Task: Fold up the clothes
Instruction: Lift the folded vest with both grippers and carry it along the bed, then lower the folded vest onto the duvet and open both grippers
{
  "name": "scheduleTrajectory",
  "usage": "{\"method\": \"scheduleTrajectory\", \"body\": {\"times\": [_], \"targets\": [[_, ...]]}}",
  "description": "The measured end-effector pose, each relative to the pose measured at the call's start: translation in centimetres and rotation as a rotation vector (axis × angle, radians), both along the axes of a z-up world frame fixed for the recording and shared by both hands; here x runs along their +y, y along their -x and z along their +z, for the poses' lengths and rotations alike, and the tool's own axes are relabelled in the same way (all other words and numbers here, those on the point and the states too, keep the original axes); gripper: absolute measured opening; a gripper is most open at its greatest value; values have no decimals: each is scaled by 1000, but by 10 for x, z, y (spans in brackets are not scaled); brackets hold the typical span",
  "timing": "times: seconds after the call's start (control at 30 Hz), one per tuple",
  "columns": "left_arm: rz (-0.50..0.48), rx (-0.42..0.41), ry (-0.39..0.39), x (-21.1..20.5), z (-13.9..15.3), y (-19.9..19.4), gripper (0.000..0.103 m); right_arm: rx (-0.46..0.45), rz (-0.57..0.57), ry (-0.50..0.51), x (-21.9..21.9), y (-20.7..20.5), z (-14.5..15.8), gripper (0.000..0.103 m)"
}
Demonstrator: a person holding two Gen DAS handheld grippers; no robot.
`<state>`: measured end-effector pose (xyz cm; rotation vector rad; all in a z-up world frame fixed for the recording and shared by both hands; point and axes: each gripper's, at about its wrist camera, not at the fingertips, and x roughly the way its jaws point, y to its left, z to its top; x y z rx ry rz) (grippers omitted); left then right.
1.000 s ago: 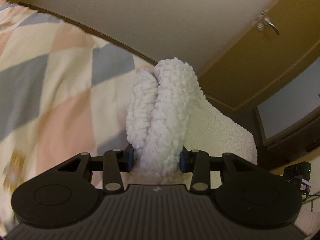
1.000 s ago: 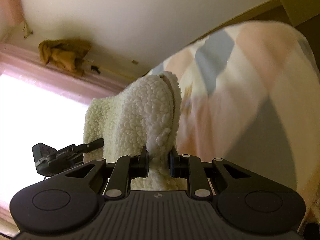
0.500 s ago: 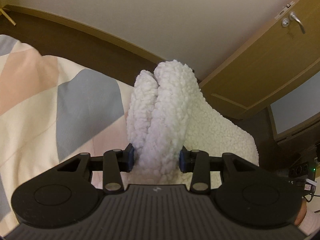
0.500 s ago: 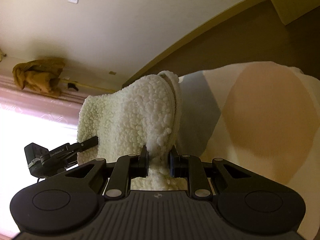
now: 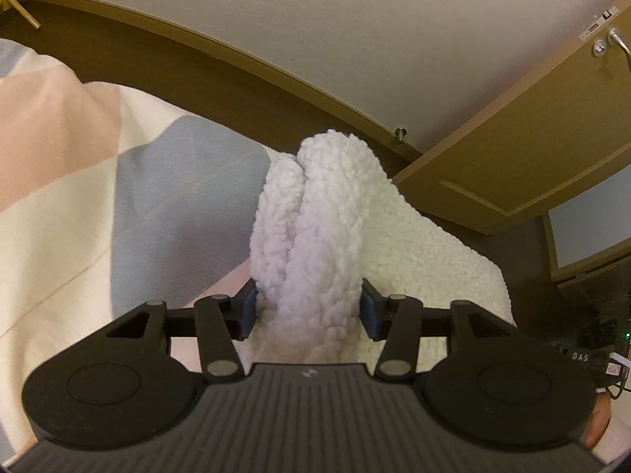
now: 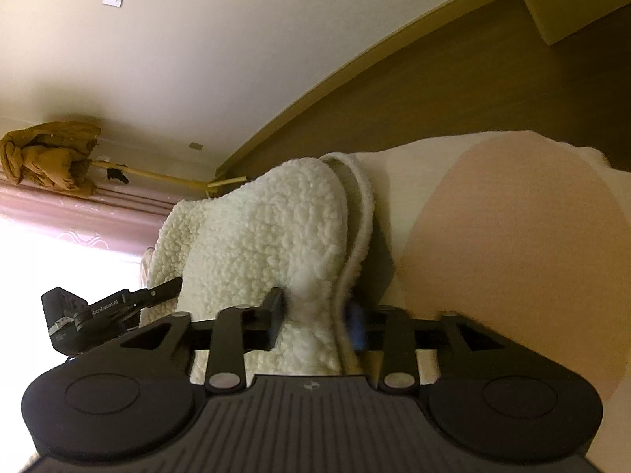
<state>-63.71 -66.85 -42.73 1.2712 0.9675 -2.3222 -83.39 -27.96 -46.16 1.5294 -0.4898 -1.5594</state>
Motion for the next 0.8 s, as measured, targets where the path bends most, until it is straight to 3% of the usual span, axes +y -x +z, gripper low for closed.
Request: {"method": "scheduleTrajectory", "body": {"times": [0.13, 0.23, 0.4, 0.53, 0.63, 0.8], "targets": [[9, 33, 80, 0, 29, -10, 47, 136, -4, -4, 6, 9, 24, 43], [21, 59, 96, -4, 38, -9, 48, 166, -16, 39, 8, 17, 32, 42], [3, 23, 78, 3, 19, 7, 45, 63, -20, 37, -2, 23, 6, 42], [-10, 1, 108, 15, 6, 8, 45, -66, -49, 61, -1, 30, -16, 41], [-15, -30, 114, 18, 1, 11, 45, -114, -59, 114, -4, 38, -18, 13], [-44, -50, 151, 24, -1, 23, 45, 9, -93, 142, 0, 42, 5, 5]]}}
